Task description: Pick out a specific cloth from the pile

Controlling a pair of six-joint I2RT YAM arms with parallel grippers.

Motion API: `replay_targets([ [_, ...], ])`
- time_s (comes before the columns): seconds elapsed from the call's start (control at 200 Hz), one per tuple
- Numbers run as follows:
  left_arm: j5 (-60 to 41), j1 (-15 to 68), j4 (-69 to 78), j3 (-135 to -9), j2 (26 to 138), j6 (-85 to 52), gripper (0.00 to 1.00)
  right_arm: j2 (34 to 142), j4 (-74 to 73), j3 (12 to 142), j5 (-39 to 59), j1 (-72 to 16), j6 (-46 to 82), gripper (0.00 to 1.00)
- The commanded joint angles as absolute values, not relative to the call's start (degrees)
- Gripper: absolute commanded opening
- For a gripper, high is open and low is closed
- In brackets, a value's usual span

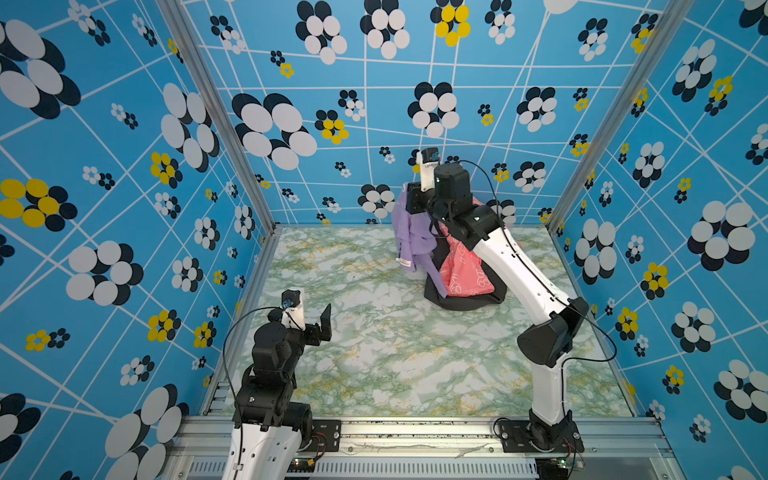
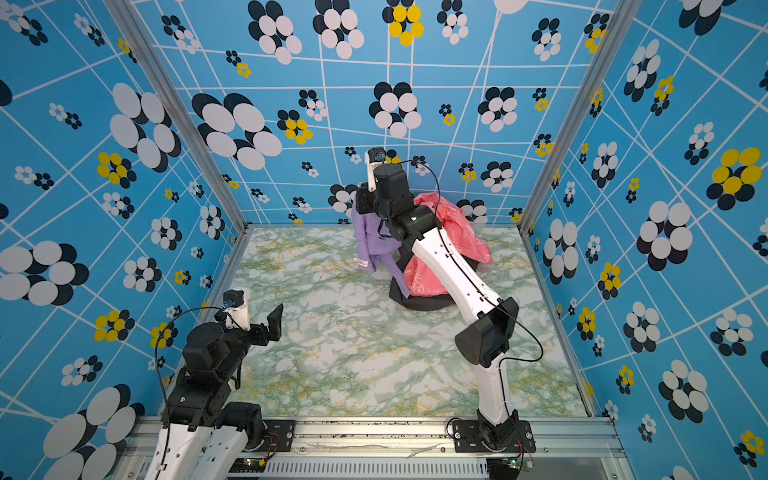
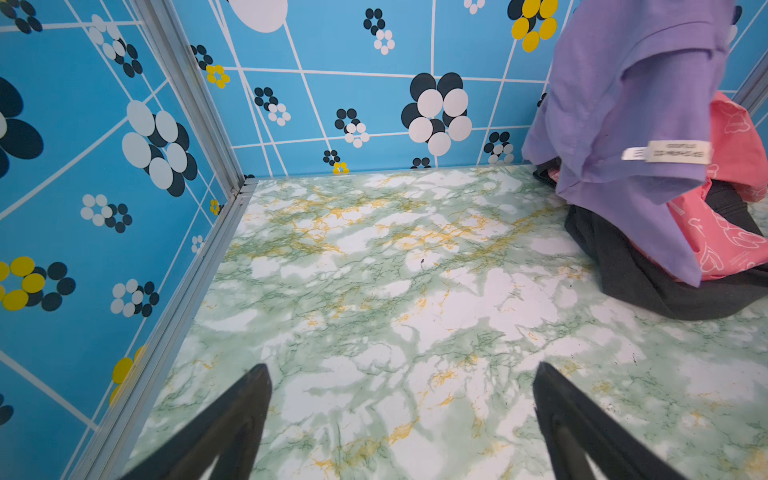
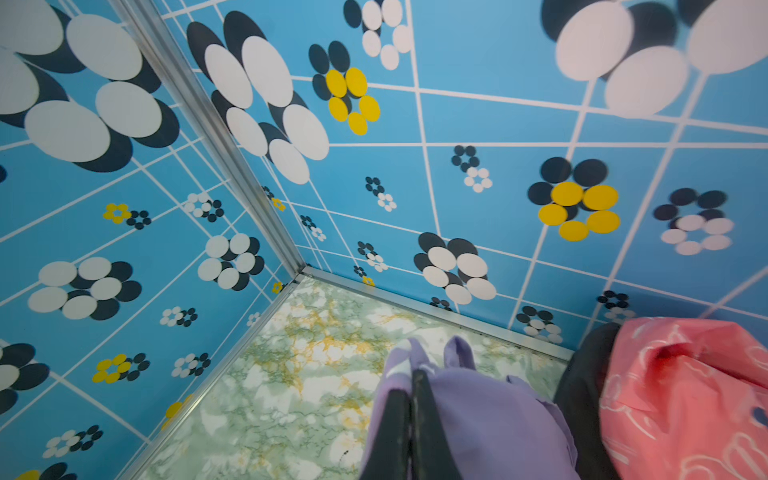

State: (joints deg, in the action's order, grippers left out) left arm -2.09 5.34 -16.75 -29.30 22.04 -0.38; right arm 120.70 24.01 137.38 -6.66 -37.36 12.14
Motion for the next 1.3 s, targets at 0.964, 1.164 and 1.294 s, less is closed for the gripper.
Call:
replay_targets([
  [0.964,0.1,5.2,-16.2,-32.2,29.9,-12.2,0.99,118.6,35.8,136.8,-6.4,-41.6,2.0,0.99],
  [1.164,-3.0,4.1,-15.9,-41.1,47.5,-25.2,0.99,98.1,21.6,106.1,-8.9,-40.8,1.3,0.99],
  [1.294,-6.1,4.1,-15.6,-47.3,58.7,-31.6,1.0,85.7,14.4,88.4,-9.1,-38.0,5.6,0.99],
])
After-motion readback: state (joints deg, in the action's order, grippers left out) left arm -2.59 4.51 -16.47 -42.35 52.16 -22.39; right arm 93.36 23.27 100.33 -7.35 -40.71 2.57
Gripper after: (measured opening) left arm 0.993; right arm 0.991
